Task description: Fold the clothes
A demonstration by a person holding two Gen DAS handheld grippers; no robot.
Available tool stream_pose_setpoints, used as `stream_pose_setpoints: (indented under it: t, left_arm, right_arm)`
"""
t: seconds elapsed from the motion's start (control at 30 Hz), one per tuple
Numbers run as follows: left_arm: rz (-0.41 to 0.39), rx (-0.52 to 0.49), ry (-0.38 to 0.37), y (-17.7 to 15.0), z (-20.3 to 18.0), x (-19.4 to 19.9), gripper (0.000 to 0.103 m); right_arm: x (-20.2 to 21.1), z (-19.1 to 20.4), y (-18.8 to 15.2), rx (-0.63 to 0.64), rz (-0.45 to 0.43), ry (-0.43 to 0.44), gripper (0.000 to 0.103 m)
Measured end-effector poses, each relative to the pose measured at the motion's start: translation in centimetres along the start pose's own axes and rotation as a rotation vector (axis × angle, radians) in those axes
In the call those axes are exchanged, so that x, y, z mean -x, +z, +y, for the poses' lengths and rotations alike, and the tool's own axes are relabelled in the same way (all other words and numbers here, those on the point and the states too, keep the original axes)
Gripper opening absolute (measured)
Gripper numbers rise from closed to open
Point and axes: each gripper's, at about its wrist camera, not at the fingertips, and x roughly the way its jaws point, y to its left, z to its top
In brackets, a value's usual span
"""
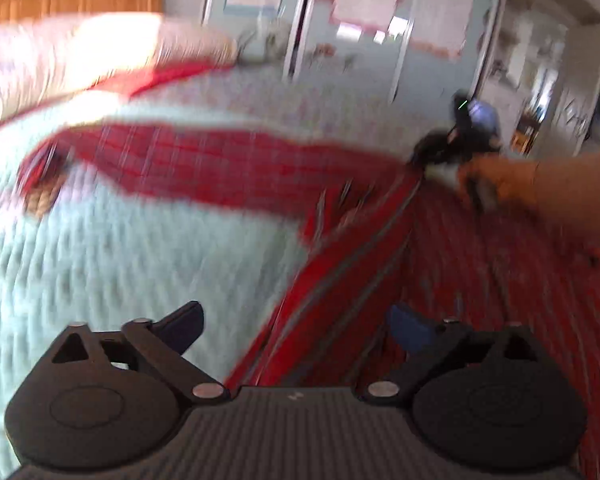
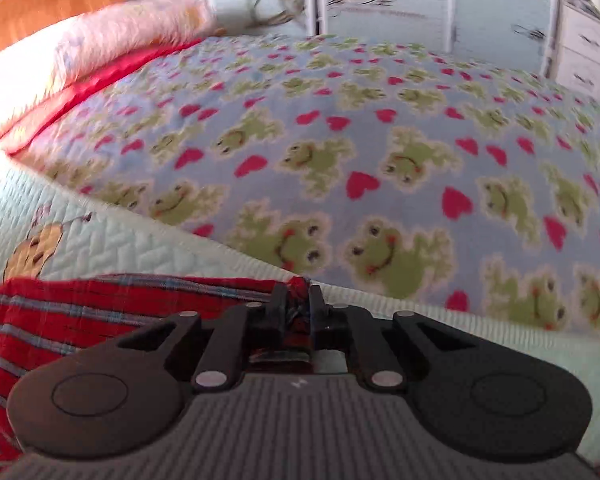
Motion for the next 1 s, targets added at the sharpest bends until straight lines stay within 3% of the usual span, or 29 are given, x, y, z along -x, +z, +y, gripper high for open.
stream_pose_setpoints:
  t: [0.03, 0.1, 0.2, 0.27, 0.43, 0.57, 0.7, 0.73, 0.77, 0.8, 0.9, 0.97, 1.0]
  left_arm:
    - [0.002, -0.001, -0.009, -0.4, 0.3, 0.5, 0.096]
    - [0.002, -0.032, 0.008, -1.3, 0.5, 1.3, 0.097]
    - [0.051, -0.043, 0.041, -2.4, 1.1, 1.7, 0.097]
    - [0.087, -0.014, 0.047, -2.8, 1.9, 2.1, 0.097]
    - [0.161, 0.036, 0.060, -4.2, 3.0, 3.3, 0.097]
    - [0.189, 0.054, 0.066, -5.0, 3.3, 3.9, 0.097]
    - [0.199, 0.058, 0.064, -5.3, 3.2, 4.2, 0.097]
    - [0.201, 0.052, 0.063, -5.3, 3.1, 4.2, 0.097]
    - [0.202, 0.044, 0.064, -5.2, 2.9, 4.3, 0.097]
    - [0.198, 0.036, 0.064, -5.1, 2.9, 4.4, 0.097]
    - [0.149, 0.011, 0.074, -4.5, 2.9, 5.5, 0.097]
    - [0.116, -0.001, 0.099, -4.0, 3.2, 6.3, 0.097]
    - [0.104, 0.001, 0.112, -3.8, 3.5, 6.7, 0.097]
  right_arm:
    - [0.3, -1.0, -0.2, -0.062, -0.012, 0.034, 0.019]
    - [1.4, -3.0, -0.6, -0.197, -0.036, 0.098, 0.036]
    - [4.6, -5.8, -1.9, -0.384, -0.129, 0.151, 0.038]
    - [6.4, -6.8, -3.1, -0.440, -0.123, 0.183, 0.039]
    - [9.3, -5.7, -5.4, -0.244, -0.009, 0.180, 0.041]
    - [11.9, -3.2, -7.5, 0.017, 0.018, 0.035, 0.041]
    - [11.5, -2.2, -9.1, 0.136, 0.059, -0.015, 0.040]
    - [11.4, -1.9, -9.5, 0.166, 0.069, -0.028, 0.038]
    - [11.2, -1.7, -9.8, 0.190, 0.076, -0.046, 0.020]
    - [11.1, -1.6, -9.7, 0.166, 0.075, -0.051, 0.004]
    - [11.9, -2.4, -8.6, -0.052, 0.047, -0.005, 0.004]
    - [11.7, -2.9, -8.2, -0.162, 0.087, 0.047, 0.005]
    - [11.6, -2.8, -8.1, -0.182, 0.111, 0.038, 0.011]
